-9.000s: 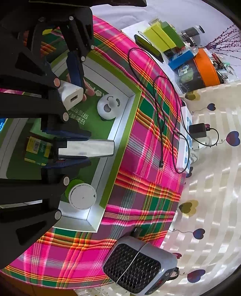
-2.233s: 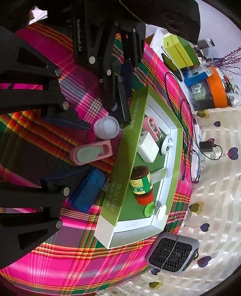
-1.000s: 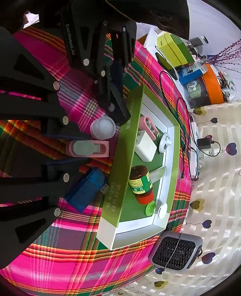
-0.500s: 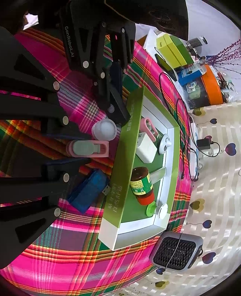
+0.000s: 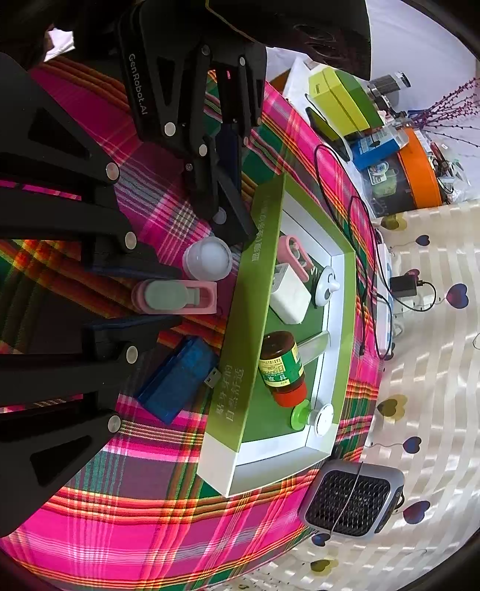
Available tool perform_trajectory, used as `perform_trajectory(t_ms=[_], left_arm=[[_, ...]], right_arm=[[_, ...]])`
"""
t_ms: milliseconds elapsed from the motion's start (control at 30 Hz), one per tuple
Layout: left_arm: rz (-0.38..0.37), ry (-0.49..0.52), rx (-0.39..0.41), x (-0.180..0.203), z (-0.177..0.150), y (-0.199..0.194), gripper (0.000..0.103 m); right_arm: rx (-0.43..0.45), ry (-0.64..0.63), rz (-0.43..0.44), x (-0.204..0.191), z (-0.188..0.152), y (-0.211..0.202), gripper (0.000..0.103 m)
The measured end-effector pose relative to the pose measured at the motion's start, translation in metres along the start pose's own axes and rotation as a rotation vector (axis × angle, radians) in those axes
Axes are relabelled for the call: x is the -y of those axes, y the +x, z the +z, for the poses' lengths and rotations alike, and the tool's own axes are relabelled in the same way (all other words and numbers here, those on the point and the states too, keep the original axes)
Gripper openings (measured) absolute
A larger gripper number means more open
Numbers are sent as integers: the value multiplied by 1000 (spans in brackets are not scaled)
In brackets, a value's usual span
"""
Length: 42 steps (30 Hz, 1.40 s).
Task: Organize rigid objects
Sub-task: 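Hold the pink clip in the right tool while the left tool holds the black case, then carry the clip and black case over the box with the right and left tools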
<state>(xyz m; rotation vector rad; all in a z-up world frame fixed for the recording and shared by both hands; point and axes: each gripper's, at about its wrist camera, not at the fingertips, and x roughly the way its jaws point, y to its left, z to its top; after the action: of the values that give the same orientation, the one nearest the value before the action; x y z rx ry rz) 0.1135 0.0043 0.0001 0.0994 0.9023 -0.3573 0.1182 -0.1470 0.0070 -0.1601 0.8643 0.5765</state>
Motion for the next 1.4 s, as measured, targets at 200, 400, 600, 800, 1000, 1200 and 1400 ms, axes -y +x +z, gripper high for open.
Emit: perform_trajectory(t_ms=[200, 400, 600, 800, 1000, 1200, 1400], left_arm=[[0, -2, 0, 0, -1, -1, 23], [-1, -2, 1, 0, -2, -2, 23], [2, -2, 6, 0, -3, -5, 23], [5, -3, 16, 3, -4, -12, 23], [8, 1, 29, 8, -3, -19, 23], [15, 1, 55, 11, 0, -31, 23], [19, -3, 80, 11, 7, -42, 23]], right_arm=[[4, 7, 2, 0, -1, -1, 18], [9, 13, 3, -1, -2, -2, 18], [13, 13, 3, -2, -3, -4, 18], [26, 19, 8, -3, -5, -9, 18], [42, 25, 13, -2, -6, -15, 18], [58, 27, 8, -2, -5, -24, 18], [81, 26, -5, 0, -2, -38, 18]])
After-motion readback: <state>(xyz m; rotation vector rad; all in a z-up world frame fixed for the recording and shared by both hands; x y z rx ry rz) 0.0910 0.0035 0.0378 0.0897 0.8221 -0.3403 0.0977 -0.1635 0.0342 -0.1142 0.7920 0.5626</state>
